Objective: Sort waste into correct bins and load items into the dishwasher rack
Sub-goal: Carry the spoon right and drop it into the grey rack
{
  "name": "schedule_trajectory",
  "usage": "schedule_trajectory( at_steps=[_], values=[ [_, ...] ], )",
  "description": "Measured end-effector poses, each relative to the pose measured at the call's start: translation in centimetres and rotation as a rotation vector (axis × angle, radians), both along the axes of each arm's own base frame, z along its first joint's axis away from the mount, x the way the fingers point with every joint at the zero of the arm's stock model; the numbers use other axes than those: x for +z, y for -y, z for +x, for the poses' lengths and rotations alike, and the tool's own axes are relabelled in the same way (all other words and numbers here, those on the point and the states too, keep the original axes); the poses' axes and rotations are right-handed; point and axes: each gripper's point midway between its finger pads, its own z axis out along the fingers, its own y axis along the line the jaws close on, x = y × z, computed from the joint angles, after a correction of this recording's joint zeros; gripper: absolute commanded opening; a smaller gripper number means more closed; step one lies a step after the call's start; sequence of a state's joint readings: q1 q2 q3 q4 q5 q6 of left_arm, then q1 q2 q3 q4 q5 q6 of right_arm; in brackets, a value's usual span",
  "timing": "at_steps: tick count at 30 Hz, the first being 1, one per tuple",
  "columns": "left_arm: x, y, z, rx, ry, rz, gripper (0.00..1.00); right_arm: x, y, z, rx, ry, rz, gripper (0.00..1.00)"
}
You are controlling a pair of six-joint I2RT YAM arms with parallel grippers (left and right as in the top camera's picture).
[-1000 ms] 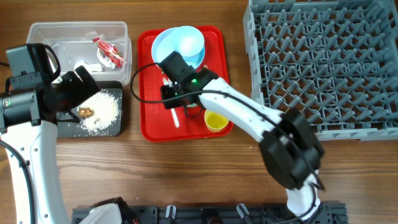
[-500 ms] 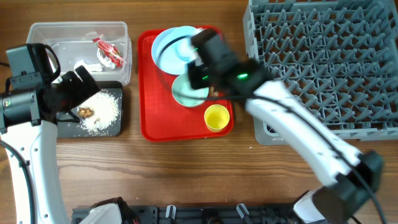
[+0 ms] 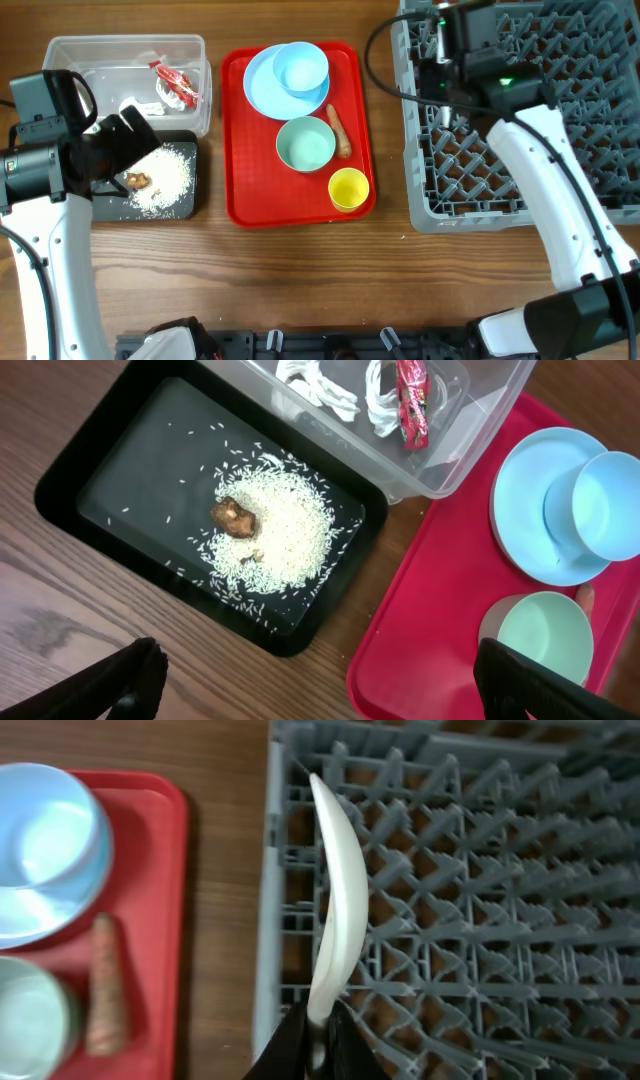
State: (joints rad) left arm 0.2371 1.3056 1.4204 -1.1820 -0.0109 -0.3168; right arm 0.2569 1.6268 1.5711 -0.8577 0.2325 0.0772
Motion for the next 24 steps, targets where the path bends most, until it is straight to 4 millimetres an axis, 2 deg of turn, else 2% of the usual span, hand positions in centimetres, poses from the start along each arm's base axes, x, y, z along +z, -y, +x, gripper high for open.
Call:
schedule_trajectory(
  at_steps=[4, 8, 15, 17, 20, 24],
  values=[
    [0.0, 0.0, 0.0, 0.0, 0.0, 0.0, 1.0, -2.1, 1.1, 0.2, -0.016, -0.018, 0.016, 0.04],
    [0.0, 0.0, 0.0, 0.0, 0.0, 0.0, 1.0, -5.0, 0.9, -0.1, -0.009, -0.045, 0.029, 0.04],
    [0.0, 0.0, 0.0, 0.0, 0.0, 0.0, 1.0, -8.7, 0.9, -0.4, -0.016, -0.101, 0.028, 0.04],
    [0.0, 0.0, 0.0, 0.0, 0.0, 0.0, 1.0, -9.6, 0.8, -0.3, -0.017, -0.12, 0.026, 0.29],
    [0.0, 0.0, 0.0, 0.0, 0.0, 0.0, 1.0, -10.8, 0.8, -0.3, -0.025, -0.151, 0.029, 0.43],
    [0.0, 0.0, 0.0, 0.0, 0.0, 0.0, 1.0, -11.6, 0.6, -0.3, -0.034, -0.169, 0.038, 0.5]
  ],
)
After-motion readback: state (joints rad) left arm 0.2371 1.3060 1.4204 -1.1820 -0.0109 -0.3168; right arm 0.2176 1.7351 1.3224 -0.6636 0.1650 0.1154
